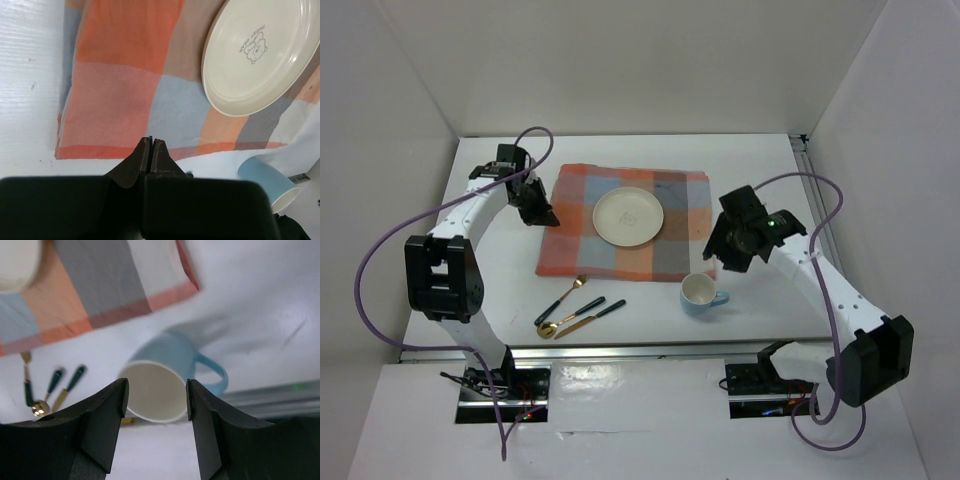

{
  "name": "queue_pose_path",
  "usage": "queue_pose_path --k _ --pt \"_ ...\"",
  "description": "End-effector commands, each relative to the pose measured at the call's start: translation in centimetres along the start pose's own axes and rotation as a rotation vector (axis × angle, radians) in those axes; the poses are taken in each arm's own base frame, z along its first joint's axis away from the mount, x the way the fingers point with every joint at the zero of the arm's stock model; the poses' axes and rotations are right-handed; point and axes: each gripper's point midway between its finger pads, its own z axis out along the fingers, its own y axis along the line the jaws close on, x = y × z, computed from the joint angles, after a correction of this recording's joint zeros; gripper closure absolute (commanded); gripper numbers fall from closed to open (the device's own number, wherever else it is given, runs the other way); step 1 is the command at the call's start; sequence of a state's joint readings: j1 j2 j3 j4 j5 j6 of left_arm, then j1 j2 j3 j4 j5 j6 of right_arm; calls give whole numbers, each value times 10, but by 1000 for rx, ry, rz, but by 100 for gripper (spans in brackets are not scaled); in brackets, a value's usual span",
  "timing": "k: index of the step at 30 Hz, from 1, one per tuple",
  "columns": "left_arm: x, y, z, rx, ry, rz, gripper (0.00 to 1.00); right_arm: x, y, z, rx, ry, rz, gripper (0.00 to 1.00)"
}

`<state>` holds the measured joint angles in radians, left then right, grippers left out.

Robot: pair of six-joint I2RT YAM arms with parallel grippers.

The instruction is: Set the dinner table for one person

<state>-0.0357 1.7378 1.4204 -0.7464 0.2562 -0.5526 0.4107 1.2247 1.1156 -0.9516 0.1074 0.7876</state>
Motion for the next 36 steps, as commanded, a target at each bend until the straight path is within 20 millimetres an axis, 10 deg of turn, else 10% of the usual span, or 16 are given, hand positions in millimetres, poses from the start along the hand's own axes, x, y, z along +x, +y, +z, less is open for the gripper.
queue_pose_path --k 1,19,28,33,36 --pt "-6 -17 -11 48 -35 39 100 40 -19 -11 72 105 118 39" --pt "-2 -17 -8 60 -18 37 100 46 -20 28 106 169 -291 38" --pt "0 -17 -5 64 -6 35 100 50 -17 53 98 195 -337 65" --pt "2 -20 -4 66 -2 43 100 39 -6 44 76 173 -343 98" --pt "0 -21 -3 67 -3 43 100 26 2 29 66 140 -351 100"
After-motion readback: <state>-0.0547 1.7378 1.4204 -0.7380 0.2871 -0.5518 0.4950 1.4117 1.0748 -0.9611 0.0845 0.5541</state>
